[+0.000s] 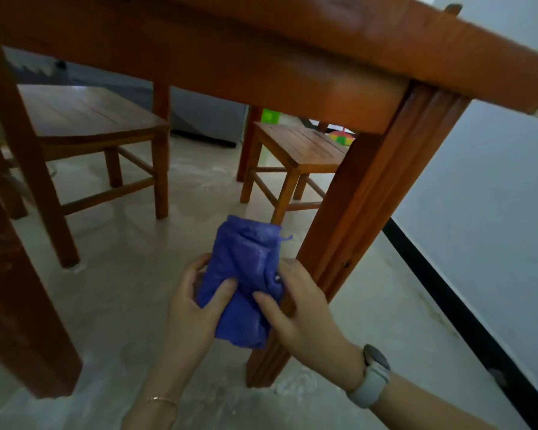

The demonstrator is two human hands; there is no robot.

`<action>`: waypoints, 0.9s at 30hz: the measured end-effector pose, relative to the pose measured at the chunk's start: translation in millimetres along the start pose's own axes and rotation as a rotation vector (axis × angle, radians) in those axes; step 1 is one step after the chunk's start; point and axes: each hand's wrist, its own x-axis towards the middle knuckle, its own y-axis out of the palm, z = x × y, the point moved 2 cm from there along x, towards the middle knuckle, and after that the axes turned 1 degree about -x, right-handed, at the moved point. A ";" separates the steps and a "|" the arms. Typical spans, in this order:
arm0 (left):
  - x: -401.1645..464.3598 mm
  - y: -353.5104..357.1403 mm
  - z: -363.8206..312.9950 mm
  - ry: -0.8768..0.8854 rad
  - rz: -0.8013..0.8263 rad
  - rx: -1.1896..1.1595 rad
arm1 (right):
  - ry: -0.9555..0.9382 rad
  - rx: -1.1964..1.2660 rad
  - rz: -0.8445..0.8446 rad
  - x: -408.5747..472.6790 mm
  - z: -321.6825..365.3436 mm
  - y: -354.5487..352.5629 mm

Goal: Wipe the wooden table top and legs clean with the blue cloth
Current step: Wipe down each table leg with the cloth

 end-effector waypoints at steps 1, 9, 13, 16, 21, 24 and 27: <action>6.4 -0.7 -7.7 0.027 -0.023 0.038 | -0.077 -0.116 -0.037 -1.1 -4.8 -9.9; 54.3 57.8 -46.1 0.293 0.014 0.332 | -0.071 -0.480 -0.289 -34.7 -76.4 -57.0; 38.4 99.0 -44.1 0.509 0.144 0.280 | -0.038 -0.412 -0.319 -33.5 -91.6 -27.6; 38.1 98.3 -8.5 0.623 0.217 0.372 | -0.038 -0.383 -0.404 -28.2 -95.0 -10.5; 39.2 66.9 101.3 0.395 0.403 0.643 | 0.006 -0.450 -0.416 -42.2 -103.2 20.4; 38.7 49.8 155.5 0.260 0.489 0.758 | 0.046 -0.474 -0.366 -60.1 -110.1 33.7; 26.7 37.2 186.0 0.115 0.558 0.810 | 0.077 -0.501 -0.266 -81.0 -113.9 42.0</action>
